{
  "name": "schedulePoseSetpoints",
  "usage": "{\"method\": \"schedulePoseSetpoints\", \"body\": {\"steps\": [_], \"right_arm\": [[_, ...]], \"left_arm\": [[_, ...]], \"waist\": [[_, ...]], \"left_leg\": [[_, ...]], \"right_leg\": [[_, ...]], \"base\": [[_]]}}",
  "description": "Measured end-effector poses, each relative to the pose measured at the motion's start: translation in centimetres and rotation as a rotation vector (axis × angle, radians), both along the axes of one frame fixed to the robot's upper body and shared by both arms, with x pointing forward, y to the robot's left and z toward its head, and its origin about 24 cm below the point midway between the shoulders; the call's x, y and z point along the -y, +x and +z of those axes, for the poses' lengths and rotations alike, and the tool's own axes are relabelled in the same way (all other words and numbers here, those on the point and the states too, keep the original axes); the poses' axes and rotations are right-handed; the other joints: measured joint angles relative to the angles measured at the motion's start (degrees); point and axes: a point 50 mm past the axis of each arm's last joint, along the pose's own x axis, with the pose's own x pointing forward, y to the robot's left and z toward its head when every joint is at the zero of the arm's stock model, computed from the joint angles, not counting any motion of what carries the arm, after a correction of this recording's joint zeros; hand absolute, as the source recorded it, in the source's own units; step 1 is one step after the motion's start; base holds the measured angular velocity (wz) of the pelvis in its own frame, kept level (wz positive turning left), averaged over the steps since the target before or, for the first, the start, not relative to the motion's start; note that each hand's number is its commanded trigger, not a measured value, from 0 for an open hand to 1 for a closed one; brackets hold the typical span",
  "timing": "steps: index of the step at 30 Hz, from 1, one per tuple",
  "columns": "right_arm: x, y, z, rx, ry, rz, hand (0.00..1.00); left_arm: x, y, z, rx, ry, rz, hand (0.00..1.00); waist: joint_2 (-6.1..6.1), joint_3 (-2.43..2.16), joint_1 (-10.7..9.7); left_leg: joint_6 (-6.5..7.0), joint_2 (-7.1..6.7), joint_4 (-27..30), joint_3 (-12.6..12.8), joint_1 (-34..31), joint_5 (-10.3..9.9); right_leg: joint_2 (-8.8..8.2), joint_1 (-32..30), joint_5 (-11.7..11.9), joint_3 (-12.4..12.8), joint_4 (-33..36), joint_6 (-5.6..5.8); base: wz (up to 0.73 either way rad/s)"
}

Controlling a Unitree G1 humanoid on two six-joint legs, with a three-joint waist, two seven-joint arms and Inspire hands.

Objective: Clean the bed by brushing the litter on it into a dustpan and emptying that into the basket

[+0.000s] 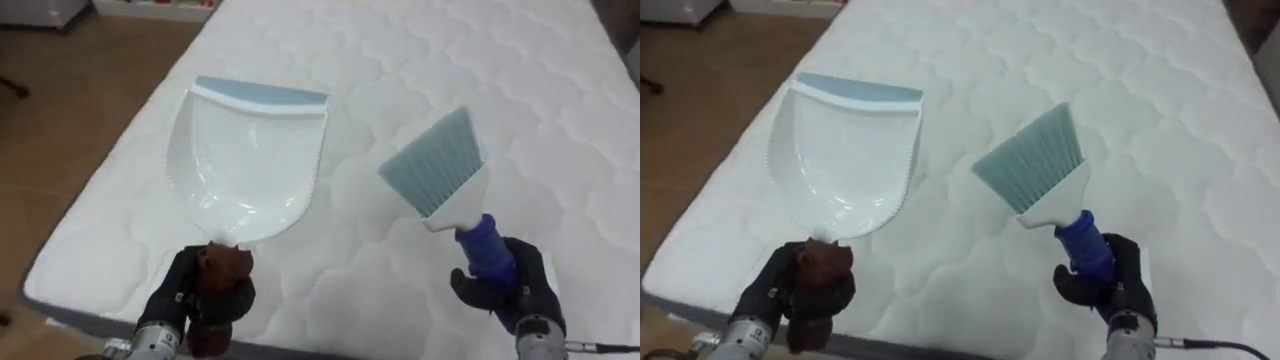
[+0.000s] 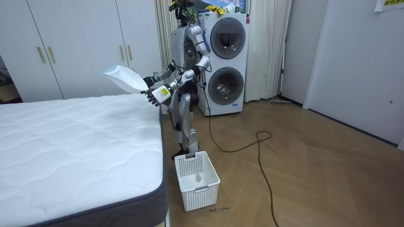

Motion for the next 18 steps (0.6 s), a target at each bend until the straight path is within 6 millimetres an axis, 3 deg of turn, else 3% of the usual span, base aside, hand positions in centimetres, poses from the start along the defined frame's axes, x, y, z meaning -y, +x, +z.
{"method": "schedulePoseSetpoints", "body": {"steps": [3, 4, 5, 6, 9, 13, 15, 18], "right_arm": [[-0.2, 0.0, -0.1, 0.0, 0.007, -0.002, 0.0], [-0.3, -0.1, -0.1, 0.0, 0.01, -0.005, 0.0], [-0.3, -0.1, -0.1, 0.0, 0.01, -0.006, 0.0], [-0.5, 0.0, -0.2, 0.002, 0.016, -0.011, 0.0], [-1.5, 0.0, -0.4, 0.004, 0.041, -0.008, 0.0], [-2.2, -0.1, -0.6, -0.004, 0.051, 0.007, 0.0], [-2.1, -0.4, -0.9, -0.022, 0.045, 0.001, 0.0], [-1.8, -0.9, -1.5, -0.062, 0.039, -0.005, 0.0]], "left_arm": [[0.3, -0.5, -0.9, -0.038, -0.035, 0.022, 1.0], [0.5, -0.7, -1.2, -0.055, -0.063, 0.032, 0.89], [0.6, -0.8, -1.3, -0.06, -0.075, 0.036, 0.24], [0.7, -0.8, -1.4, -0.062, -0.1, 0.054, 0.0], [0.4, -0.6, -2.0, -0.071, -0.092, 0.085, 0.0], [0.1, -0.8, -2.7, -0.104, -0.078, 0.108, 0.0], [0.1, -0.7, -2.8, -0.108, -0.075, 0.113, 0.0], [0.0, -0.6, -2.8, -0.105, -0.078, 0.129, 0.0]], "waist": [[-0.39, 0.31, -0.1], [-0.51, 0.38, -0.3], [-0.56, 0.42, -0.2], [-0.57, 0.42, -0.2], [-0.51, 0.48, 0.1], [-0.26, 0.73, 0.1], [-0.37, 0.75, -0.1], [-0.55, 0.78, -0.2]], "left_leg": [[-0.07, 0.1, -0.6, 0.2, 0.6, 0.0], [-0.13, 0.21, -0.6, 0.7, 0.6, -0.1], [-0.18, 0.34, -0.5, 1.1, 0.6, -0.2], [-0.27, 0.64, -0.5, 1.9, 0.6, -0.7], [-0.52, 1.35, -0.2, 4.8, 1.6, -2.2], [-0.47, 1.86, -0.2, 8.1, 2.3, -3.6], [-0.4, 1.75, -0.4, 8.2, 2.5, -3.7], [-0.39, 1.61, -0.4, 8.2, 2.7, -3.7]], "right_leg": [[0.46, -0.7, 0.2, -0.3, 0.0, -0.37], [0.66, -1.1, 0.3, -0.3, 0.2, -0.49], [0.75, -1.4, 0.3, -0.3, 0.2, -0.56], [1.05, -1.7, 0.4, -0.4, 0.2, -0.66], [1.95, -2.3, 0.0, -0.8, 1.8, -1.27], [1.66, -3.0, -0.4, -5.4, 3.0, -1.98], [1.31, -3.4, -0.4, -7.2, 3.2, -2.05], [1.31, -3.4, -0.4, -7.6, 2.7, -2.09]], "base": [[-0.51], [-0.48], [-0.49], [-0.49], [-0.56], [-0.53], [-0.24], [-0.21]]}}
